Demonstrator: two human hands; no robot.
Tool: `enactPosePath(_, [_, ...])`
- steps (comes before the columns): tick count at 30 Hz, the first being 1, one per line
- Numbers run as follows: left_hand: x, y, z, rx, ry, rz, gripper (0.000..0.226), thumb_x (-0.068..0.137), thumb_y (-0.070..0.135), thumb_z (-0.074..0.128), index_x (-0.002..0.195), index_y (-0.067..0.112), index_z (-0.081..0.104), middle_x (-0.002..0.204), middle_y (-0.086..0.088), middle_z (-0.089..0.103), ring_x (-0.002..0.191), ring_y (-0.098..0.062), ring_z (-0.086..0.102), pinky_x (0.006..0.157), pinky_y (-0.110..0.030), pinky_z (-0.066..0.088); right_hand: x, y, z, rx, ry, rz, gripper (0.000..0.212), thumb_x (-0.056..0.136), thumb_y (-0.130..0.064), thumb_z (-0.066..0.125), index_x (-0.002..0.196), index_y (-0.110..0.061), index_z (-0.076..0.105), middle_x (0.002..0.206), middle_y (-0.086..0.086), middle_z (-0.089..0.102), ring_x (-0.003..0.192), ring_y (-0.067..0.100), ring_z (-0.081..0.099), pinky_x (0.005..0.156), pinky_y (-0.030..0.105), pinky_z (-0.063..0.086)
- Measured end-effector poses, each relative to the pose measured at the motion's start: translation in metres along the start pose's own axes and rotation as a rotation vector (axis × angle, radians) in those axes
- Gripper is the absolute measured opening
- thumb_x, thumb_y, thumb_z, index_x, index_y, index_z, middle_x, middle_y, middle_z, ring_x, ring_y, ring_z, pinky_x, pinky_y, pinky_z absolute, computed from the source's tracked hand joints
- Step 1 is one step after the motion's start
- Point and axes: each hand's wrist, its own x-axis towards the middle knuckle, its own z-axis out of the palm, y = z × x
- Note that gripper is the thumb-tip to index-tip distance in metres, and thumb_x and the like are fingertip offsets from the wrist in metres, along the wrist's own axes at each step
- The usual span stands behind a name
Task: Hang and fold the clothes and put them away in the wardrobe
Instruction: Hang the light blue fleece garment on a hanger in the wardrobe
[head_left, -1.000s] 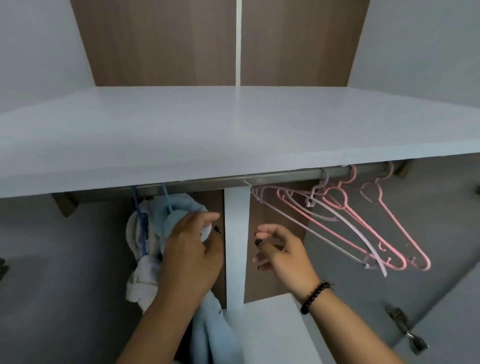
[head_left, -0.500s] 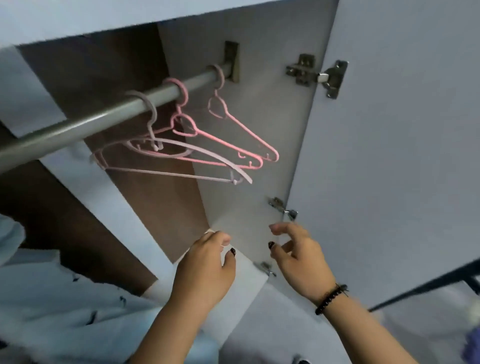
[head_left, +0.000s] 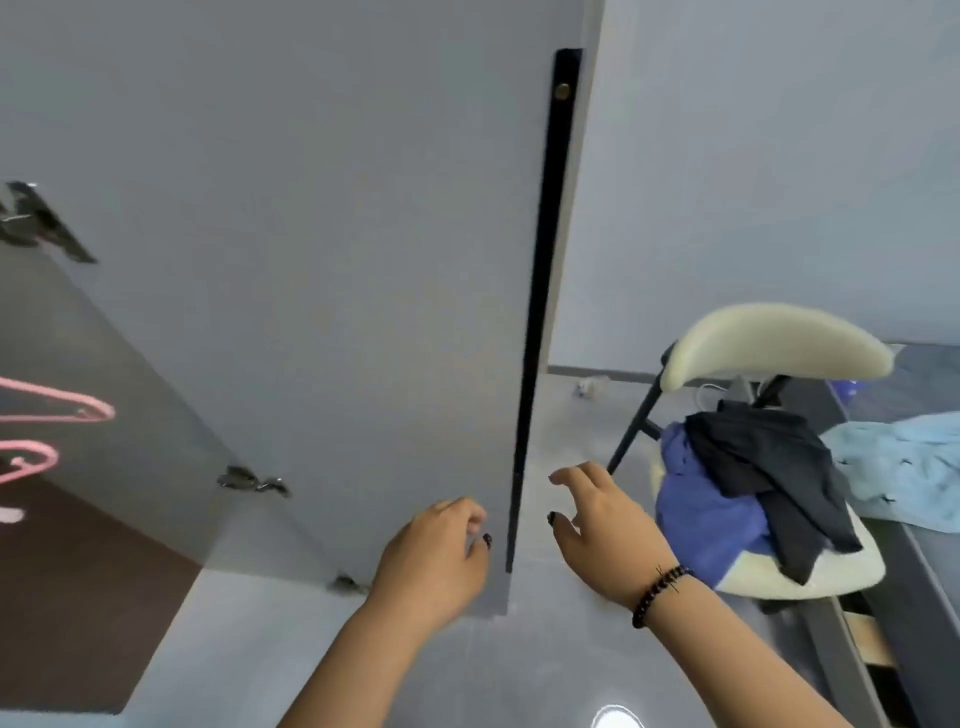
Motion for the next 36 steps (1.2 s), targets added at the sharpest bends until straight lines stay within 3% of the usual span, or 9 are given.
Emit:
enactPosePath(4, [0.043,0.074,0.049,-0.02,-0.126,0.109,0.026,0.091,0.026,0.048,0.115,0.03,0.057,0.11,0.02,0.057,0.101,-0.003,0.056,0.091,-0.029,0.049,-0.008,0.084,-0.035,-0.034,0.025,0.137,0.039,0.095,-0.032,0.047,0.133,-0.022,0.041,0.131,-0.004,0.04,0.09,0.02,0.062,0.069,0.029,0.047])
enactPosePath(12, [0.107,0.191,0.132,0.02,-0.373,0.294,0.025,0.089,0.024,0.049,0.111,0.03,0.059,0.105,0.015,0.061,0.099,-0.008,0.059,0.09,-0.03,0.05,-0.044,0.215,-0.082,0.059,0.086,0.434,0.032,0.094,-0.025,0.049,0.125,-0.019,0.046,0.128,-0.002,0.042,0.085,0.021,0.059,0.076,0.033,0.05])
enactPosePath(25, [0.216,0.319,0.227,0.05,-0.656,0.459,0.026,0.089,0.019,0.05,0.111,0.028,0.061,0.09,0.017,0.059,0.094,-0.01,0.06,0.088,-0.032,0.052,-0.052,0.346,-0.11,0.137,0.067,0.781,0.039,0.094,-0.032,0.047,0.132,-0.026,0.043,0.133,-0.007,0.041,0.106,0.013,0.055,0.091,0.027,0.047])
enactPosePath(33, [0.294,0.405,0.278,0.091,-0.745,0.611,0.026,0.092,0.02,0.049,0.114,0.024,0.062,0.107,0.005,0.064,0.096,-0.013,0.061,0.09,-0.035,0.052,-0.017,0.432,-0.149,0.19,0.119,0.934,0.033,0.093,-0.03,0.048,0.126,-0.023,0.049,0.128,-0.006,0.044,0.105,0.015,0.056,0.091,0.03,0.046])
enactPosePath(36, [0.312,0.436,0.292,0.106,-0.817,0.63,0.025,0.092,0.02,0.05,0.114,0.024,0.062,0.106,0.007,0.063,0.095,-0.009,0.061,0.09,-0.029,0.052,-0.009,0.461,-0.163,0.24,0.143,0.958,0.031,0.093,-0.026,0.048,0.122,-0.02,0.051,0.124,-0.003,0.047,0.103,0.014,0.054,0.093,0.028,0.045])
